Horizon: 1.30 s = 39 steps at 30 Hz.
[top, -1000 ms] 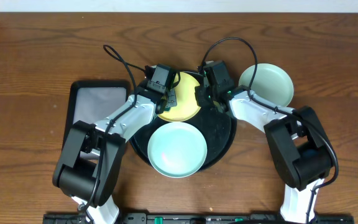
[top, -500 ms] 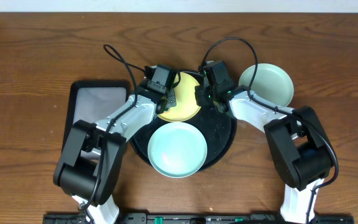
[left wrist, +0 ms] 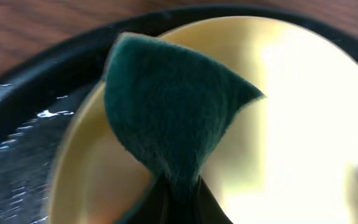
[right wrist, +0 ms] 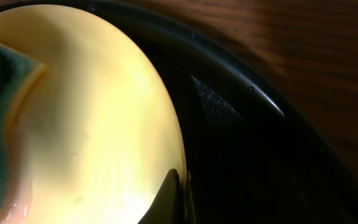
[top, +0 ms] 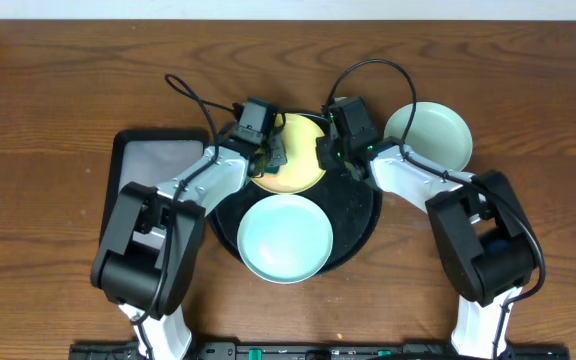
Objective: Clean dirty plates on tray and stack at the side
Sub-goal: 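Scrub the yellow plate with the sponge while the right gripper holds it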
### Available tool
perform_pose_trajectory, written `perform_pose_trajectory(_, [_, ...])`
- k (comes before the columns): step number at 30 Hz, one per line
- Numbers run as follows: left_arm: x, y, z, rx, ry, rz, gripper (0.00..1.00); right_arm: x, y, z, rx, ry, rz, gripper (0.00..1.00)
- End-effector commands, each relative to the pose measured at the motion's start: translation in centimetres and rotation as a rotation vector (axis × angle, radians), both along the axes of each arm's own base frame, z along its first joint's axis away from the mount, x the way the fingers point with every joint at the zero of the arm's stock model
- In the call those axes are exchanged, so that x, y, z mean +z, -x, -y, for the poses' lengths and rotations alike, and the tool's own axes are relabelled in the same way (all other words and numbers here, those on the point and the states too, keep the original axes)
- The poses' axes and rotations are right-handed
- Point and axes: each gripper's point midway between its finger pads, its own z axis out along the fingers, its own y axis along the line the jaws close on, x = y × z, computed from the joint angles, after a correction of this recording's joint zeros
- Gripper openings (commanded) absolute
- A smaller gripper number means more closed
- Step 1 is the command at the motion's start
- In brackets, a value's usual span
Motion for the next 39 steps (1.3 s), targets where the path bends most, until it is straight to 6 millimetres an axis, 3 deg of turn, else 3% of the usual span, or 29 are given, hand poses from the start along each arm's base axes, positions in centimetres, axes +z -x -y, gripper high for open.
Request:
perform_pose_trajectory(1, [-0.2,2.5,6.6,-0.187,0.290,-0.108,0.07,-1.4,0.6,0.1,0.007,0.022,-0.030,0.01])
perform_pose_trajectory(4, [1.7,1.7,8.6,-0.250,0.390,-0.059,0.08,-1.4,0.6,0.1,0.007,0.022,-0.030,0.01])
perform_pose_trajectory(7, [3.8,0.4,8.3,-0.235,0.385,0.000,0.07,-1.4,0.6,0.1,0.007,0.022,-0.031,0.01])
perform_pose_trajectory(15, [10.0,-2.0,3.0,-0.081,0.229,0.188,0.07,-1.4,0.6,0.1,0.007,0.022,-0.031,0.01])
perform_pose_trajectory(19, [11.6,-1.9,-0.1,-0.015,0.079,0.244,0.07,-1.4,0.6,0.1,0.007,0.022,-0.031,0.01])
perform_pose_trajectory(23, [10.2,-1.4,-1.8,0.034,-0.008,0.203,0.08,-1.4,0.6,0.1,0.007,0.022,-0.030,0.01])
perform_pose_trajectory(27, [7.4,-1.0,-2.1,0.032,-0.039,0.140,0.08,-1.4,0.6,0.1,0.007,0.022,-0.030,0.01])
perform_pose_trajectory(33, [3.0,-1.1,-4.5,0.099,-0.188,0.076,0.07,-1.4,0.6,0.1,0.007,0.022,-0.031,0.01])
perform_pose_trajectory(39, [-0.2,-0.5,-4.9,0.143,-0.201,0.002,0.07,-1.4,0.6,0.1,0.007,0.022,-0.030,0.02])
